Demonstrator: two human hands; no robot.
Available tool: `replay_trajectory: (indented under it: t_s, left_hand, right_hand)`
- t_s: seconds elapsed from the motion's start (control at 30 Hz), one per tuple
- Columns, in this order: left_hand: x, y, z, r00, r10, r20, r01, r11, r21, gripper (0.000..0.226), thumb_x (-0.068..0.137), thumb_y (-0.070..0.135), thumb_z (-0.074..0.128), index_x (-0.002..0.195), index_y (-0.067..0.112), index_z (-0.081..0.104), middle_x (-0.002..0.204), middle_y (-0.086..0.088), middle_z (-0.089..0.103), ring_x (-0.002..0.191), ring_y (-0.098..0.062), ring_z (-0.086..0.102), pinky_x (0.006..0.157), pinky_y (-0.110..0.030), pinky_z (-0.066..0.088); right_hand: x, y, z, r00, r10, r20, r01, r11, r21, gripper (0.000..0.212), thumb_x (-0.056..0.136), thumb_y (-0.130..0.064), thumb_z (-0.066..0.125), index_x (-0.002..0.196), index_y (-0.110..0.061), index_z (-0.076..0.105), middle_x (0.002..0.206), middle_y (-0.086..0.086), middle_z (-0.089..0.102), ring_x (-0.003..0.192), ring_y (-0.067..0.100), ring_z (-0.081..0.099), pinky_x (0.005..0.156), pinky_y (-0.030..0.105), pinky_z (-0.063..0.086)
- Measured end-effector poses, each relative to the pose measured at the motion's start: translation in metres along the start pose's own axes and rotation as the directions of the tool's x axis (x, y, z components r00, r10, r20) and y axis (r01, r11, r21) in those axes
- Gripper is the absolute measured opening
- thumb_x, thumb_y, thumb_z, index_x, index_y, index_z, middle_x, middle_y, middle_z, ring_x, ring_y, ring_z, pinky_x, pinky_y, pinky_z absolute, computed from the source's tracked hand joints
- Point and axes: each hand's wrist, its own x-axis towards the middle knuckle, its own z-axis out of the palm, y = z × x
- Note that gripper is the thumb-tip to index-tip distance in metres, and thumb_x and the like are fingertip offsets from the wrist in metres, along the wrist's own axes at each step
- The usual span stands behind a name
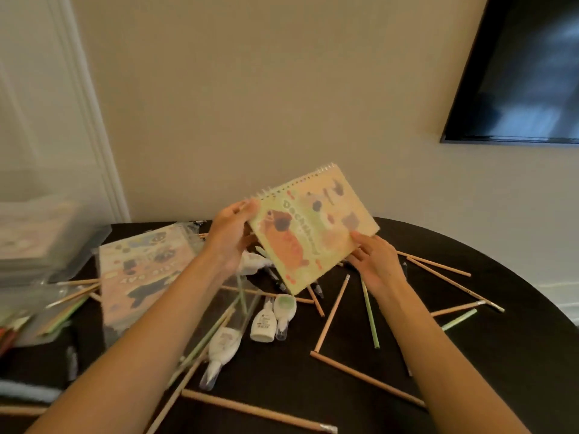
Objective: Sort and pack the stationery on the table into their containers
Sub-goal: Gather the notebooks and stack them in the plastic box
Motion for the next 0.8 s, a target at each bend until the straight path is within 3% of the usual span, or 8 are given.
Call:
replay_trajectory:
  t_s: [0.07,0.17,0.33,0.47,0.57,0.63,0.73,0.8]
  left_hand:
    - [-0.014,0.01,-0.02,0.999,-0.013,-0.035,0.009,0.995,-0.096,0.021,0.096,0.021,0.049,0.089,0.007,0.062,0.077,-0.006,0.07,0.065,-0.019,0.067,0.059,-0.03,0.052]
    - [-0.038,0.026,-0.051,0.993,-0.046,-0.105,0.031,0.99,-0.136,0.022,0.096,0.023,0.05,0.086,0.007,0.063,0.08,-0.008,0.071,0.064,-0.019,0.069,0.06,-0.033,0.056]
    - [-0.061,0.047,-0.083,0.989,-0.054,-0.136,0.075,0.985,0.154,0.023,0.095,0.024,0.052,0.079,0.01,0.06,0.067,-0.004,0.068,0.059,-0.015,0.066,0.049,-0.024,0.05]
    - [-0.071,0.049,-0.109,0.986,-0.057,-0.155,0.123,0.881,0.458,0.024,0.099,0.023,0.042,0.095,0.006,0.059,0.09,-0.01,0.062,0.076,-0.02,0.059,0.064,-0.03,0.047]
    - [-0.074,0.036,-0.137,0.997,0.014,-0.075,0.051,0.612,0.79,0.025,0.094,0.013,0.045,0.117,0.011,0.055,0.111,-0.007,0.057,0.104,-0.025,0.054,0.08,-0.031,0.043]
    - [-0.081,0.022,-0.154,0.992,-0.09,0.087,-0.053,0.323,0.945,0.052,0.089,0.016,0.056,0.138,0.015,0.04,0.138,-0.005,0.044,0.126,-0.023,0.042,0.096,-0.03,0.038]
    - [-0.082,-0.002,-0.169,0.971,-0.208,0.114,-0.131,-0.068,0.989,0.08,0.083,0.036,0.064,0.148,0.022,0.019,0.151,-0.004,0.023,0.139,-0.026,0.021,0.111,-0.039,0.026]
    - [-0.084,-0.013,-0.171,0.989,-0.135,0.066,-0.092,-0.201,0.975,0.067,0.089,0.034,0.056,0.147,0.024,0.022,0.151,-0.006,0.022,0.139,-0.03,0.019,0.111,-0.045,0.025]
  right_hand:
    - [-0.02,0.004,0.007,0.999,0.012,0.05,-0.01,0.999,-0.041,0.015,0.088,0.0,0.054,0.1,-0.009,0.058,0.098,0.007,0.064,0.089,0.02,0.062,0.074,0.035,0.054]
    - [-0.053,0.017,0.016,0.99,0.037,0.133,-0.02,0.992,-0.127,0.016,0.088,-0.006,0.054,0.103,-0.01,0.059,0.097,0.007,0.066,0.092,0.022,0.062,0.077,0.039,0.054]
    - [-0.095,0.021,0.038,0.928,0.173,0.329,-0.029,0.916,-0.4,0.02,0.093,-0.012,0.049,0.11,-0.022,0.055,0.096,0.004,0.07,0.086,0.022,0.067,0.065,0.036,0.054]
    - [-0.105,0.023,0.055,0.97,0.06,0.237,0.054,0.892,-0.448,0.035,0.092,-0.002,0.049,0.119,-0.024,0.049,0.101,0.004,0.065,0.082,0.022,0.067,0.053,0.03,0.056]
    - [-0.107,0.025,0.053,0.983,0.095,0.157,-0.045,0.955,-0.293,0.044,0.091,0.004,0.045,0.131,-0.017,0.046,0.103,0.006,0.062,0.085,0.023,0.063,0.046,0.029,0.055]
    - [-0.111,0.026,0.045,0.978,0.162,0.13,-0.122,0.955,-0.271,0.044,0.092,0.003,0.046,0.131,-0.018,0.044,0.102,0.007,0.06,0.085,0.023,0.062,0.044,0.028,0.054]
    - [-0.118,0.029,0.033,0.949,0.278,0.149,-0.221,0.924,-0.312,0.041,0.09,0.001,0.048,0.127,-0.016,0.046,0.105,0.011,0.062,0.089,0.025,0.062,0.053,0.032,0.059]
    - [-0.127,0.031,0.031,0.93,0.332,0.157,-0.25,0.884,-0.394,0.041,0.09,0.0,0.049,0.128,-0.017,0.047,0.108,0.012,0.062,0.09,0.026,0.063,0.056,0.034,0.058]
